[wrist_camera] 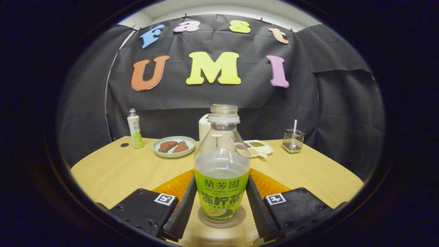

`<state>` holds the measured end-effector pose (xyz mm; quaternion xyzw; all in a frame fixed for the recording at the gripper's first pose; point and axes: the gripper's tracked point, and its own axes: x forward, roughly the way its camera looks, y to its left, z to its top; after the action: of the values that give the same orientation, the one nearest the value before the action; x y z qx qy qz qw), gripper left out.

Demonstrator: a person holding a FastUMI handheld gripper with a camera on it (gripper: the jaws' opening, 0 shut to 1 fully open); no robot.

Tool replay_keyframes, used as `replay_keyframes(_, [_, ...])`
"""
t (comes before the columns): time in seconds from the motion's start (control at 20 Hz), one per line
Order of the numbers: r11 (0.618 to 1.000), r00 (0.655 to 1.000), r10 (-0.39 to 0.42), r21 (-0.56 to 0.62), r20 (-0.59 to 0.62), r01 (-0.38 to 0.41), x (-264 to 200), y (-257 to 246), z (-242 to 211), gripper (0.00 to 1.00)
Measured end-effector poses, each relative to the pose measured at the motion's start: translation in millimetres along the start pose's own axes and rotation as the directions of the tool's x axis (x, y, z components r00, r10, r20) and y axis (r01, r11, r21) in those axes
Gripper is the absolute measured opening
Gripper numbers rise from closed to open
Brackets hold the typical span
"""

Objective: Take the bottle from table, then pour the juice into the cup, finally place the bottle on the coaster

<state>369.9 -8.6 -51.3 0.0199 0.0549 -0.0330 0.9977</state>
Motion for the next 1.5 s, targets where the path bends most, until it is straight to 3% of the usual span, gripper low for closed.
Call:
replay_keyframes(0.45, [1.000,1.000,0.010,0.006,0.011,-0.010,3.9,-0.9,-14.1,0.84])
replay_keyframes(0.65, [0.999,1.000,0.017,0.042,0.004,-0.017,-1.0,-3.2,-16.6,1.00])
replay_keyframes(1.05, [0.999,1.000,0.000,0.035,0.027,-0.001,-30.5,-2.6,-4.6,1.00])
replay_keyframes(1.5, [0.999,0.995,-0.035,-0.028,0.096,0.038,-101.2,-6.3,2.7,1.00])
